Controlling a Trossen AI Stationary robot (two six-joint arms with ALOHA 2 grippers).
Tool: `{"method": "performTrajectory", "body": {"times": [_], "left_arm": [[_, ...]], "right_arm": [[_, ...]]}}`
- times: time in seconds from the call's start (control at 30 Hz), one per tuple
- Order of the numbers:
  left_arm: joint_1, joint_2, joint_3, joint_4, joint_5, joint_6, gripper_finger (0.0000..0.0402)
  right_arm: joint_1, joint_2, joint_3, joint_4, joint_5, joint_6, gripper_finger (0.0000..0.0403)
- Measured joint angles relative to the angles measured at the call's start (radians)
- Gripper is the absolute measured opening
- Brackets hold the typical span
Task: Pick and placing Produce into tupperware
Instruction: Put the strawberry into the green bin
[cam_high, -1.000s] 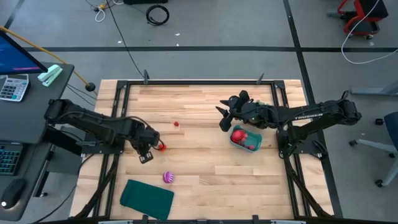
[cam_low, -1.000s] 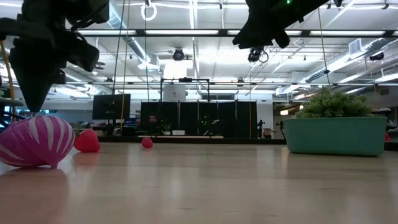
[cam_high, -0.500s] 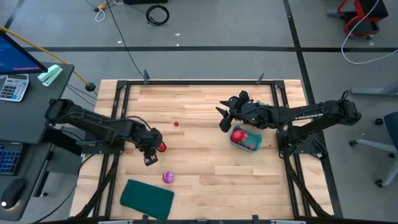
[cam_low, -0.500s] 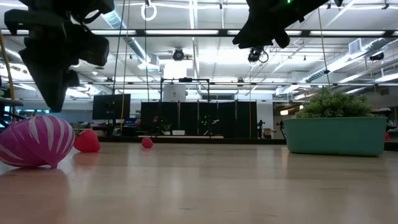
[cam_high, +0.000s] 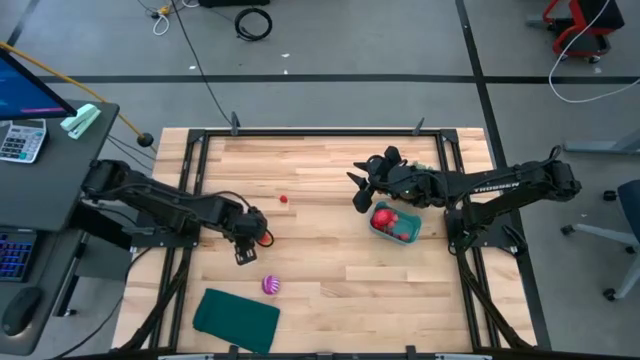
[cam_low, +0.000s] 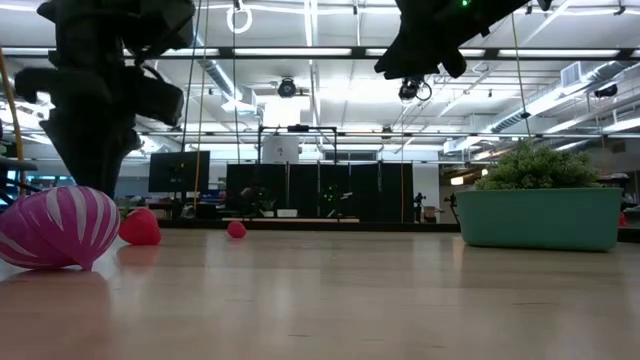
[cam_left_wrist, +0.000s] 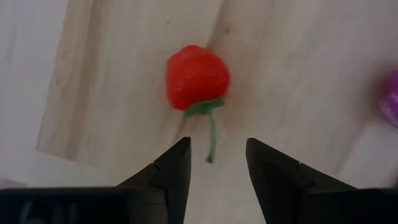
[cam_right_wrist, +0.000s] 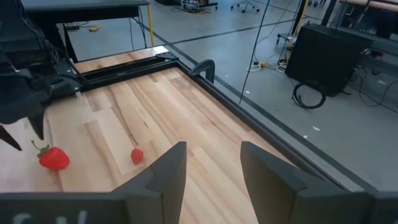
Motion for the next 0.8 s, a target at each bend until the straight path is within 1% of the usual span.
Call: {"method": "performTrajectory", "body": {"times": [0.2, 0.5, 0.63, 0.73, 0.8], "left_arm": [[0.006, 0.048, 0.000, 0.004, -0.016, 0.042, 0.0156], [0.006, 0.107, 0.000, 0.013, -0.028, 0.043, 0.0140], [0.006, 0.112, 0.000, 0.027, -0.043, 0.043, 0.0114], [0.006, 0.112, 0.000, 0.043, -0.046, 0.043, 0.0079], [0.006, 0.112, 0.000, 0.049, -0.046, 0.043, 0.0049]], "right_arm": [[0.000, 0.000, 0.000, 0.001, 0.000, 0.000, 0.0161], [0.000, 0.000, 0.000, 0.000, 0.000, 0.000, 0.0161], [0.000, 0.000, 0.000, 0.001, 0.000, 0.000, 0.0161], [0.000, 0.000, 0.000, 0.001, 0.000, 0.000, 0.0161], [0.000, 0.000, 0.000, 0.000, 0.000, 0.000, 0.0161]]}}
